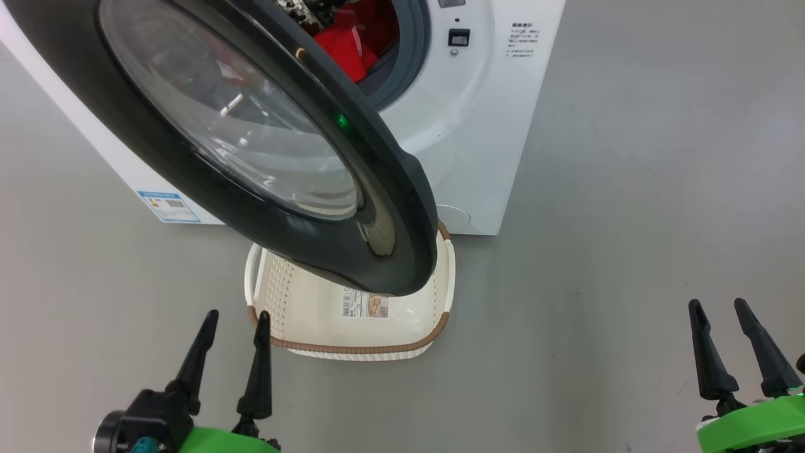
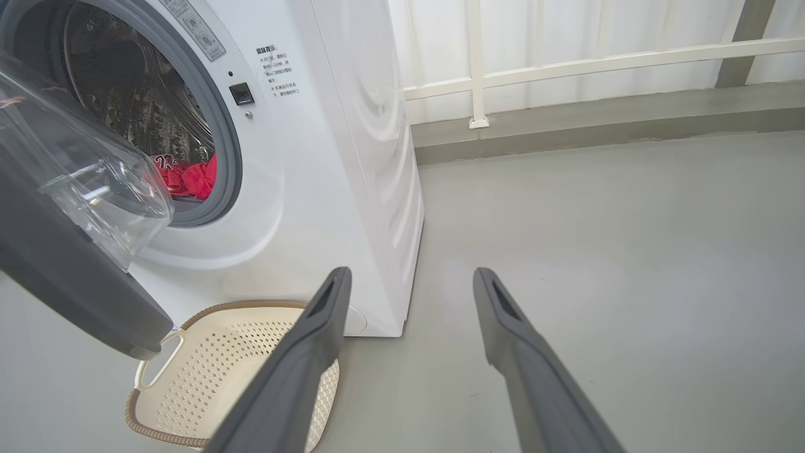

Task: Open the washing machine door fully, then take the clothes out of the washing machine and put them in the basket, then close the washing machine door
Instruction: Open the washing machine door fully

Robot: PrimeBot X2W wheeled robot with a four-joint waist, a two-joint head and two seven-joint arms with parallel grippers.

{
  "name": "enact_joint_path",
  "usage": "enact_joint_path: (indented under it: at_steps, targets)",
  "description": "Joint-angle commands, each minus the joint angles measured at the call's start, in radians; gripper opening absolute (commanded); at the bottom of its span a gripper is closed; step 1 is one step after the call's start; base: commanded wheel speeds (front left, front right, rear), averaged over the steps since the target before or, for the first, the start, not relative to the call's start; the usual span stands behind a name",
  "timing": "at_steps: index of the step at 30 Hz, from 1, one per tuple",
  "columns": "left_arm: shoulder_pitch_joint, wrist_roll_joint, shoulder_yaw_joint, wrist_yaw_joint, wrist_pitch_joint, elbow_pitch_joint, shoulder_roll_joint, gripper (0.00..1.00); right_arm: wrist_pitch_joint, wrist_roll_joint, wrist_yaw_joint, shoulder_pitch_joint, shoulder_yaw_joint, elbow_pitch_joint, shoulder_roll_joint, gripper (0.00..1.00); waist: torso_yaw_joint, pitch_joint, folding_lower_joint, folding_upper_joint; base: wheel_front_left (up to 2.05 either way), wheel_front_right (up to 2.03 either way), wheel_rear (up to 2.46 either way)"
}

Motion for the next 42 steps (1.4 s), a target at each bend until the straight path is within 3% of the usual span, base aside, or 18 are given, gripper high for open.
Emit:
enact_joint_path:
  at_steps: [1,14,15,16,17,29,42]
  targets:
    - [-0.001,0.007,0.03,0.002,-0.009,-0.025,0.011,1.0,-0.006,-0.012,0.007,-0.001,0.012,-0.019,-0.016,1.0,0.0,0.0,0.0,-0.0001,0.0,0.0,0.0]
    - [-0.004,0.002,0.023,0.004,-0.009,-0.028,0.011,1.0,-0.006,-0.003,0.007,-0.021,0.014,-0.037,-0.004,0.97,0.004,0.005,0.0,-0.0001,0.0,0.0,0.0]
    - [-0.005,0.002,0.022,0.005,-0.009,-0.029,0.011,1.0,-0.006,0.003,0.007,-0.026,0.025,-0.041,-0.005,0.53,0.005,0.005,0.0,-0.0001,0.0,0.0,0.0]
    - [-0.005,0.001,0.02,0.005,-0.009,-0.03,0.011,1.0,-0.006,0.014,0.007,-0.031,0.041,-0.043,-0.007,0.35,0.006,0.005,0.0,-0.0001,0.0,0.0,0.0]
    - [-0.004,0.001,0.018,0.006,-0.009,-0.031,0.011,1.0,-0.006,0.024,0.007,-0.039,0.055,-0.047,-0.008,0.0,0.007,0.005,0.0,-0.0001,0.0,0.0,0.0]
    - [-0.002,-0.036,-0.037,0.022,-0.009,-0.041,0.011,1.0,-0.006,0.312,0.007,-0.239,0.308,-0.07,-0.043,0.0,0.059,0.017,0.0,-0.0001,0.0,0.0,0.0]
    - [-0.014,-0.067,-0.11,0.037,-0.009,-0.056,0.011,1.0,0.012,0.768,0.007,-0.509,0.628,-0.053,-0.198,0.0,0.141,0.057,0.0,-0.0001,0.0,0.0,0.0]
